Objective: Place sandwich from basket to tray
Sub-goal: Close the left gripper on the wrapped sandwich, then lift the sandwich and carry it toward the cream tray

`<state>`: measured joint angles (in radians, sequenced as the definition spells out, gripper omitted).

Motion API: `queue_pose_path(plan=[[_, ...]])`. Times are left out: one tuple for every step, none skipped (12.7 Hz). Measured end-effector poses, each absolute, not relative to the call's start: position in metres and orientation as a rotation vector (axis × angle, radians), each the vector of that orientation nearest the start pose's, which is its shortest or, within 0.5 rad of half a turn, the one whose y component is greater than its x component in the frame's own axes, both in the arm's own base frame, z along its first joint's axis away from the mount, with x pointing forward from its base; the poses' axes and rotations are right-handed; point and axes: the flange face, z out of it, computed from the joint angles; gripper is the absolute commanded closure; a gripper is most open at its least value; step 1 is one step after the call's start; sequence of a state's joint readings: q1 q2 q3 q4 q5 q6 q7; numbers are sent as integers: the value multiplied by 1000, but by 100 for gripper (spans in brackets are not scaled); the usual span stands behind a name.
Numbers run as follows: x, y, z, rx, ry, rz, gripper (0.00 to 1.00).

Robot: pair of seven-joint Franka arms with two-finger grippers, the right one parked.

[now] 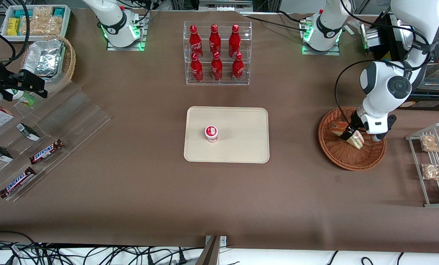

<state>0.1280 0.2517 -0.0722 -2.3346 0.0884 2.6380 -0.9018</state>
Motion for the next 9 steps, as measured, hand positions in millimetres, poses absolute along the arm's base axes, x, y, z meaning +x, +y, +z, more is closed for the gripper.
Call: queue_pose_path(plan=[[524,26,234,-2836,-1344,-94,100],[524,26,234,-2836,-1344,-94,100],[524,26,234,-2836,-1344,-94,100],[524,27,234,-2836,-1344,-95,100],[525,27,235,-2837,-1343,-99,100],[526,27,239,-2838,-1335,-97,100],[529,27,246,-2835,-1321,-83,100],[534,28,258,-2833,-1295,-60,100],[542,28,276,-2834,-1258,-33,100]])
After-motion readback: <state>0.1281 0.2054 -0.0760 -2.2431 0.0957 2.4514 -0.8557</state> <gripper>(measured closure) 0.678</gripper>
